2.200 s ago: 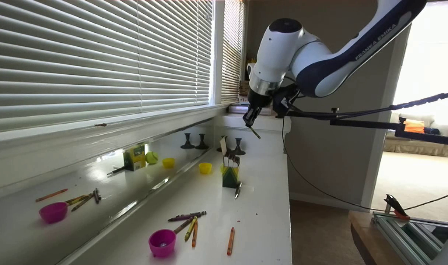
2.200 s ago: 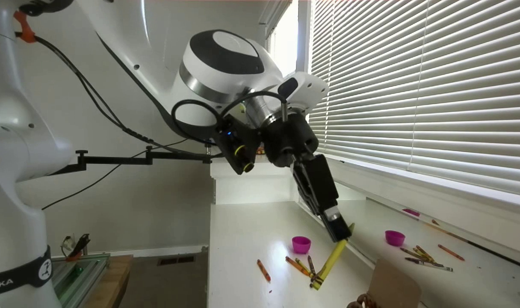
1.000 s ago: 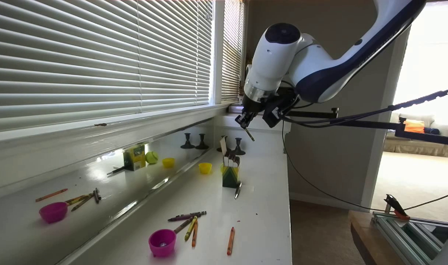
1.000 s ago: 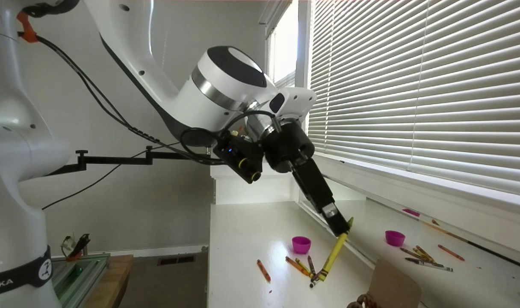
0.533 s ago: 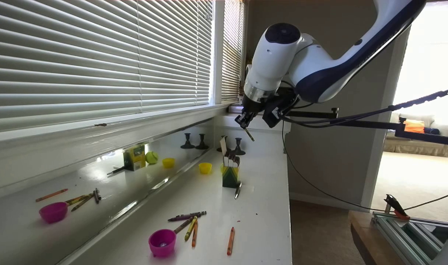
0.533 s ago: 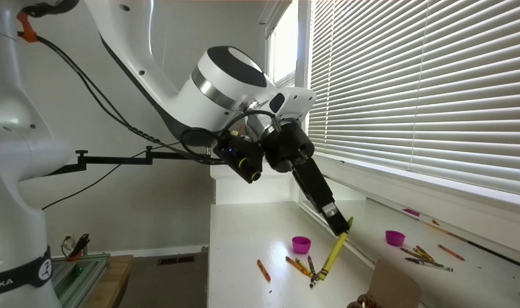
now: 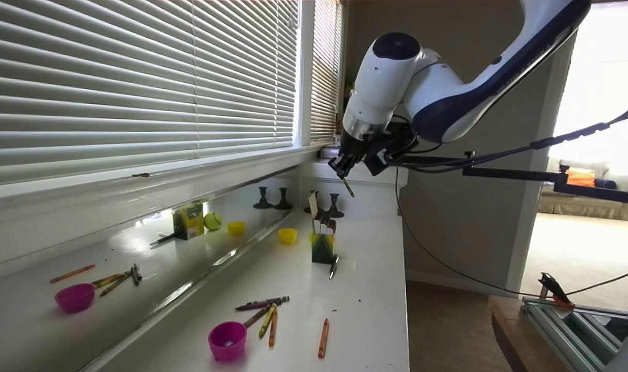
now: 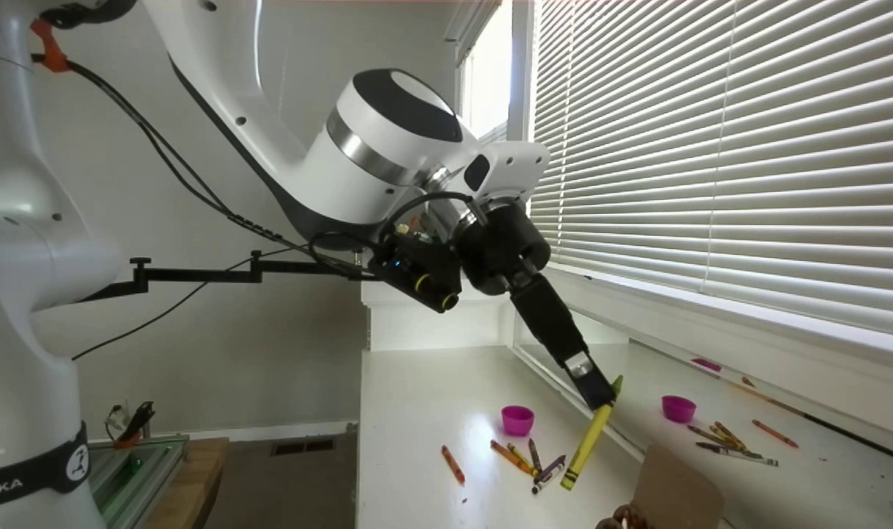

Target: Put one crayon back into the box

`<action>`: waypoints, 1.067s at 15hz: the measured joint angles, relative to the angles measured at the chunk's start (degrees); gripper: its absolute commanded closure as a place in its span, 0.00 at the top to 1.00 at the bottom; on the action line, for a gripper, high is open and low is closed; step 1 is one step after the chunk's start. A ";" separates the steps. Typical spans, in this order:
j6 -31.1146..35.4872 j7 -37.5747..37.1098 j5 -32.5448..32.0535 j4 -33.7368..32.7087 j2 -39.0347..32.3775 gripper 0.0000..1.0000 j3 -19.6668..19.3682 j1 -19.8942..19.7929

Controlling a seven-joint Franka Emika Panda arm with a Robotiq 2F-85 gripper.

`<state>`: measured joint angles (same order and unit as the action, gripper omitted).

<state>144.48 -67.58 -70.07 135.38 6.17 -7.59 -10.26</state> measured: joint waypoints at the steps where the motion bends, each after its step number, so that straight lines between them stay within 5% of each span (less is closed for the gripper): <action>1: 0.56 -1.52 -0.02 -0.26 -0.27 0.02 -0.34 -0.09; 8: 2.50 -15.01 -1.99 -2.58 -4.06 0.02 -1.64 -0.29; 16: 1.02 -34.64 -14.40 -5.36 -8.55 0.02 -1.69 -0.19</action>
<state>145.51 -102.22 -84.47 130.03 -2.38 -9.29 -10.45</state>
